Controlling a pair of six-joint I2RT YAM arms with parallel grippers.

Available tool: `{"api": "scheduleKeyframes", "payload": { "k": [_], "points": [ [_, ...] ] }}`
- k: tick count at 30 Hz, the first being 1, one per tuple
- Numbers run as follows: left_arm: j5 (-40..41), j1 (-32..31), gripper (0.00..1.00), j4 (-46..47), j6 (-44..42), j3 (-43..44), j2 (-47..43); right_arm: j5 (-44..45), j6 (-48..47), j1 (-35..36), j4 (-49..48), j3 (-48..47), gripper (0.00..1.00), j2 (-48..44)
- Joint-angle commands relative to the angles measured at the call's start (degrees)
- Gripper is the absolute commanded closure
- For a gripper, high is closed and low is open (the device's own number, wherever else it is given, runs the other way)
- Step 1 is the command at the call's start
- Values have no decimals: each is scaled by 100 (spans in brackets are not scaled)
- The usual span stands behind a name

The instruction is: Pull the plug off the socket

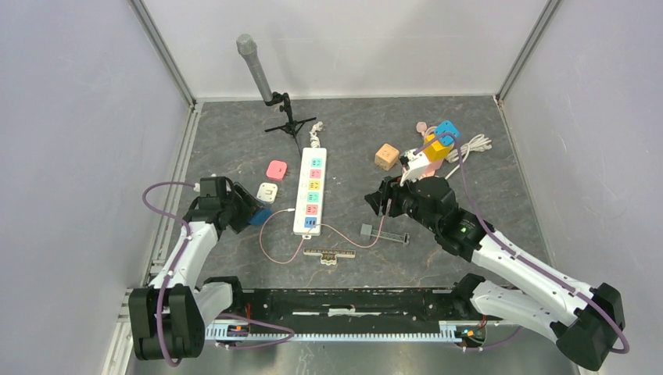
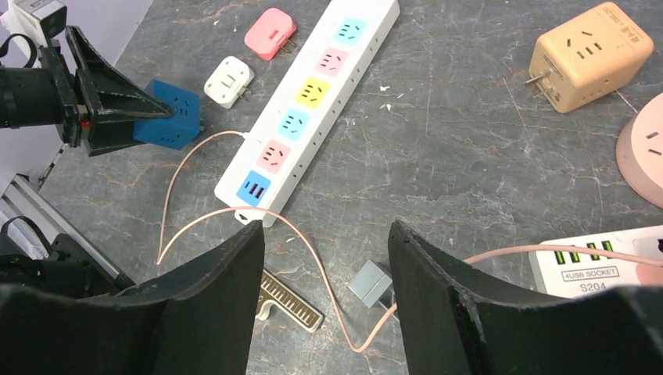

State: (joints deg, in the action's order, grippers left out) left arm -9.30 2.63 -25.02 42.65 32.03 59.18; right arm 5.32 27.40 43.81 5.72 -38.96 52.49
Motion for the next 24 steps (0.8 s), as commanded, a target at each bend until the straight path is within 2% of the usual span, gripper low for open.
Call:
{"api": "scheduleKeyframes", "payload": {
  "k": [1, 2, 6, 9, 10, 13, 16, 20, 24],
  "points": [
    [247, 94, 47, 35, 84, -95, 21, 209, 157, 14, 124, -6, 36, -125],
    [346, 122, 43, -27, 24, -90, 36, 242, 185, 14, 163, -15, 36, -141],
    [887, 141, 18, -473, 31, 136, -231, 547, 191, 11, 504, -145, 35, -198],
    [1353, 140, 2, -847, -107, 480, -544, 978, 71, 13, 894, -434, 29, -194],
    [1519, 136, 0, -1006, -188, 629, -627, 1130, 2, 13, 1016, -550, 26, -177],
    [1864, 138, 0, -1383, -397, 964, -840, 1605, -267, 4, 1247, -848, 17, -118],
    [1840, 133, 0, -1541, -608, 1201, -1058, 2105, -524, -8, 1430, -1110, 8, -26],
    [751, 132, 0, -1510, -1280, 1584, -1077, 2724, -961, -301, 1584, -1517, 2, 118],
    [-675, 132, 0, -1280, -1716, 1813, -962, 2639, -1282, -1240, 1723, -2000, 2, 426]
  ]
}}
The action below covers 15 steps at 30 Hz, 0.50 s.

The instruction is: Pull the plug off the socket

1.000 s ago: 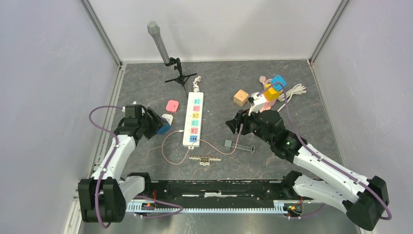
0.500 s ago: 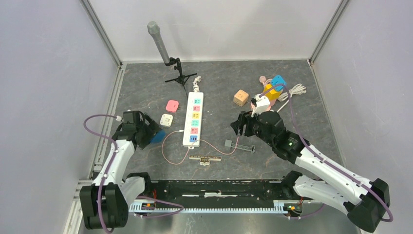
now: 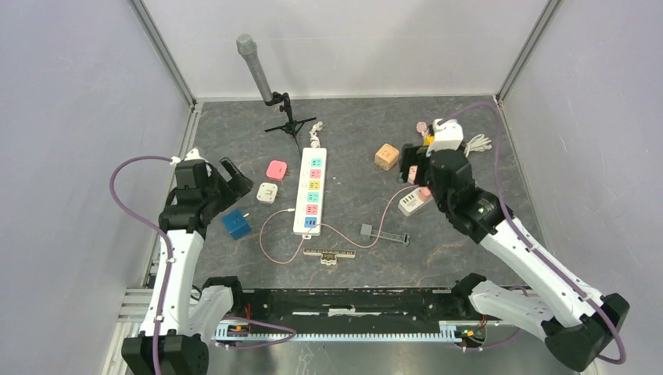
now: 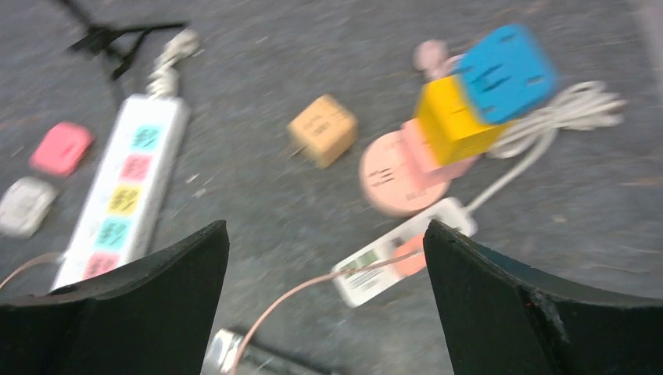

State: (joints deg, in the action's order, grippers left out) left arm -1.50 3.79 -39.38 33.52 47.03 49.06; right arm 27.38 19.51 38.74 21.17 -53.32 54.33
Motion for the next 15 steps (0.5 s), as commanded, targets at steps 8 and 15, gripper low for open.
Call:
{"api": "scheduleKeyframes", "payload": {
  "k": [8, 15],
  "points": [
    [-3240, -80, 0, 1473, -684, -99, 82, -557, -848, -2359, 173, -1115, 2, 1083],
    [-3316, -185, 0, 1573, -804, -462, 276, -3864, -758, -4185, -901, -879, 4, 1831]
  ]
}}
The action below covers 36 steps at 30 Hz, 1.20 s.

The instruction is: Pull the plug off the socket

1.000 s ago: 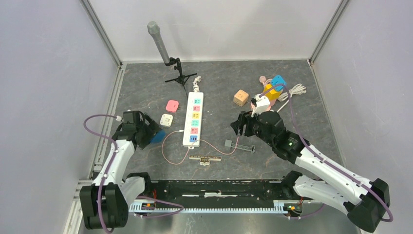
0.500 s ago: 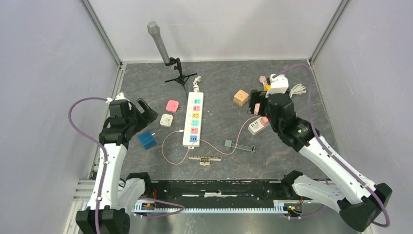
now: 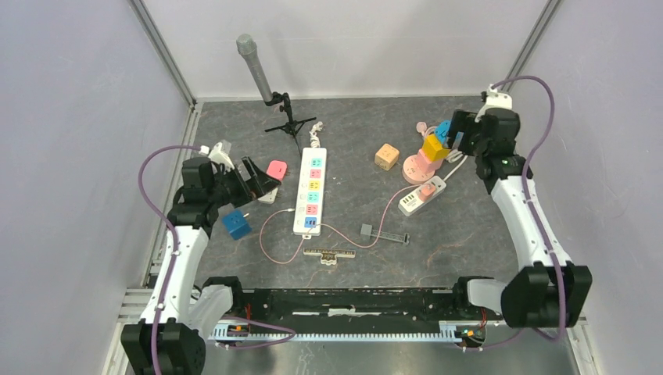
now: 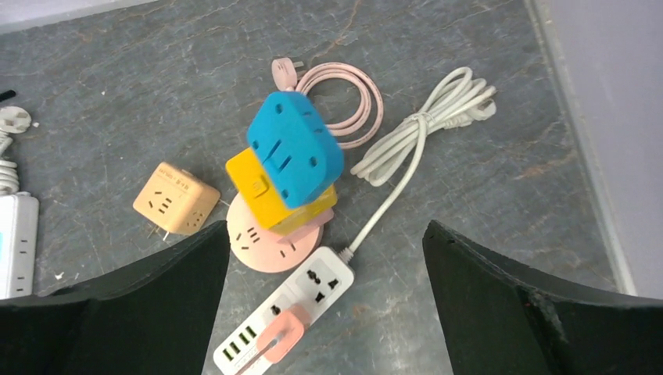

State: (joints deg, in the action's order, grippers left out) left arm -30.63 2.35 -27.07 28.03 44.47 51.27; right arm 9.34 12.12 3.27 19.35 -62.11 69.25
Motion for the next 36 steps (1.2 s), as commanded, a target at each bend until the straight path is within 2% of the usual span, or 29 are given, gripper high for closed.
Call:
{"api": "scheduleKeyframes", "payload": {
  "k": [1, 8, 13, 23, 33, 35, 36],
  "points": [
    [-423, -58, 0, 372, -247, -238, 61, -2254, -33, -735, -781, -20, 5, 456],
    [-587, -165, 0, 457, -144, -302, 138, -3150, 66, -1073, -1103, -57, 12, 903],
    [-595, -531, 0, 457, -54, -301, 77, -3136, 193, -1098, -907, -209, 20, 1267],
    [-254, -1138, 0, 788, 316, -301, 204, -3141, 229, -1104, -837, -357, 44, 1620],
    [217, -1862, 0, 852, 477, -20, 570, -3113, 401, -1109, -1675, 9, 42, 1541],
    [267, -1945, 0, 865, 494, 14, 627, -3199, 506, -1109, -1868, 52, 49, 1525],
    [268, -1985, 0, 916, 521, 9, 651, -3252, 535, -1109, -1890, 65, 56, 1528]
  ]
}}
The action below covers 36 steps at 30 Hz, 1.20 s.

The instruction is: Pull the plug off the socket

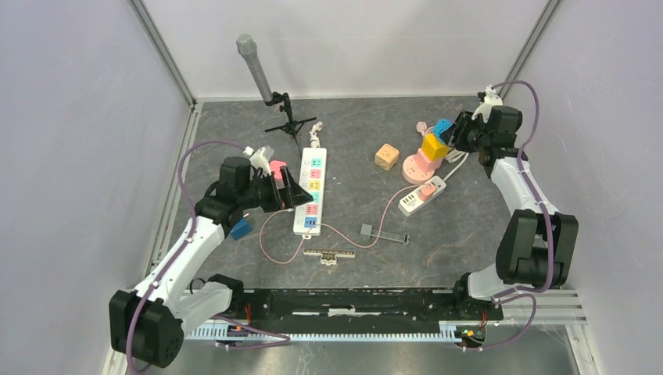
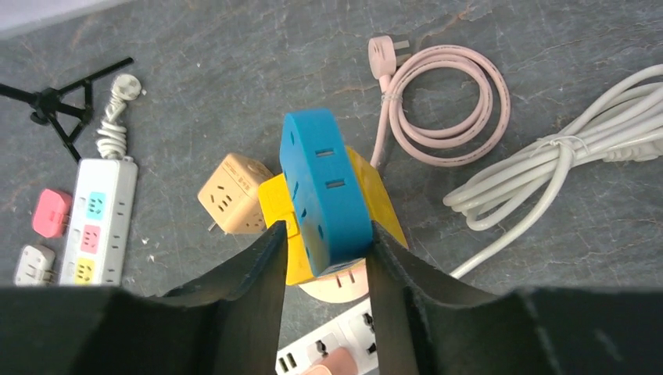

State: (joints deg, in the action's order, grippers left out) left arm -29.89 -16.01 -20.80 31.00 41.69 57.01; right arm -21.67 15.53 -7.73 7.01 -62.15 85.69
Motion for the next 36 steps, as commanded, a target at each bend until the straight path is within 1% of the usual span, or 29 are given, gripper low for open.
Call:
{"api": "scheduleKeyframes", "payload": {
  "k": [1, 3, 5, 8, 14, 17, 20, 24, 30, 32, 34, 36],
  "points": [
    [202, -182, 0, 330, 254, 283, 95, -182, 234, -10, -661, 97, 62, -122],
    [218, -254, 0, 436, 335, 265, 145, -279, 335, -10, -657, 195, 78, -145],
    [237, -334, 0, 548, 410, 252, 205, -348, 420, 17, -866, 368, 88, -212],
    [237, -430, 0, 729, 534, 273, 328, -341, 507, 83, -930, 704, 93, -394],
    [311, -626, 0, 1146, 865, 396, 604, -363, 640, 468, -1028, 1326, 95, -875],
    [352, -724, 0, 1378, 1040, 508, 788, -304, 706, 735, -958, 1487, 95, -1097],
    [448, -836, 0, 1596, 1197, 618, 999, -256, 764, 1162, -1010, 1596, 95, -1297],
    [493, -996, 0, 1974, 1438, 738, 1384, 15, 866, 1671, -931, 1621, 95, -1405],
    [560, -1447, 0, 2375, 1588, 1073, 2055, 556, 1113, 2243, -952, 1795, 93, -1575],
    [589, -1593, 0, 2452, 1625, 1216, 2289, 662, 1084, 2338, -846, 1764, 90, -1564],
    [586, -1725, 0, 2563, 1667, 1361, 2518, 701, 1020, 2371, -723, 1728, 84, -1515],
    [598, -1864, 0, 2686, 1708, 1507, 2733, 802, 932, 2368, -642, 1699, 70, -1495]
  ]
}}
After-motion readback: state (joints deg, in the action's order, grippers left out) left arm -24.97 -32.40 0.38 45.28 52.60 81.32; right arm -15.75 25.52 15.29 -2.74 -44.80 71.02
